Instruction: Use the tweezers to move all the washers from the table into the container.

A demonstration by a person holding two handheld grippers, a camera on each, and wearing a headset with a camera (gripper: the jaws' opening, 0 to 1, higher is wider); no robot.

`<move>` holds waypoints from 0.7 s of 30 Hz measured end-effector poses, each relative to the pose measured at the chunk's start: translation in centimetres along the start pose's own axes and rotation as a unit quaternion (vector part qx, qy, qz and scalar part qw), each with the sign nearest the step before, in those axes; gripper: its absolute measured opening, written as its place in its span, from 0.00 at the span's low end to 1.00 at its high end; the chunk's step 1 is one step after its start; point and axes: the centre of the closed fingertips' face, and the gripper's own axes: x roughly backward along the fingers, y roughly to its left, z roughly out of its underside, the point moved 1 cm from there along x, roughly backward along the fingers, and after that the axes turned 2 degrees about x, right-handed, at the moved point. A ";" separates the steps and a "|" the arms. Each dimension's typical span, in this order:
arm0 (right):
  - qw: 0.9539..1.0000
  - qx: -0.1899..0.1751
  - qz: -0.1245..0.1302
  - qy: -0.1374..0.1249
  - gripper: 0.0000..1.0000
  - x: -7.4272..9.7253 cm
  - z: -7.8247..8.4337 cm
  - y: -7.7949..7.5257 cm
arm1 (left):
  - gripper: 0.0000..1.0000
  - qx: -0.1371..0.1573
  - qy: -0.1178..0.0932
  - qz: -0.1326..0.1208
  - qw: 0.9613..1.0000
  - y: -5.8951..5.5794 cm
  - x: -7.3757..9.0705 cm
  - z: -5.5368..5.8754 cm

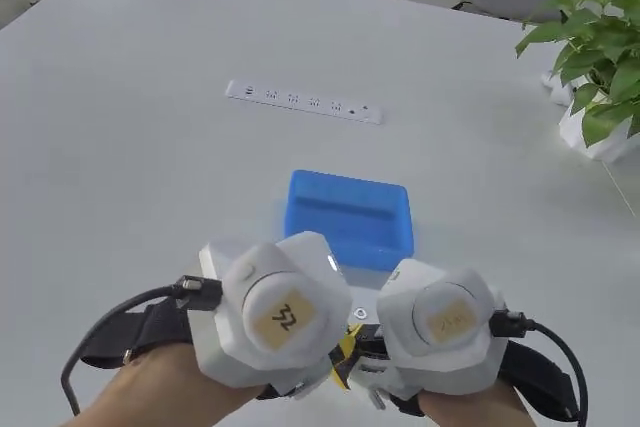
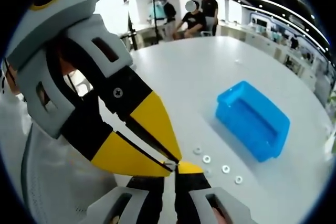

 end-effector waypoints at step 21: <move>0.999 0.046 0.003 -0.011 0.08 1.2 -0.7 -0.3 | 0.00 -0.081 -0.006 0.086 0.993 0.6 1.5 -0.1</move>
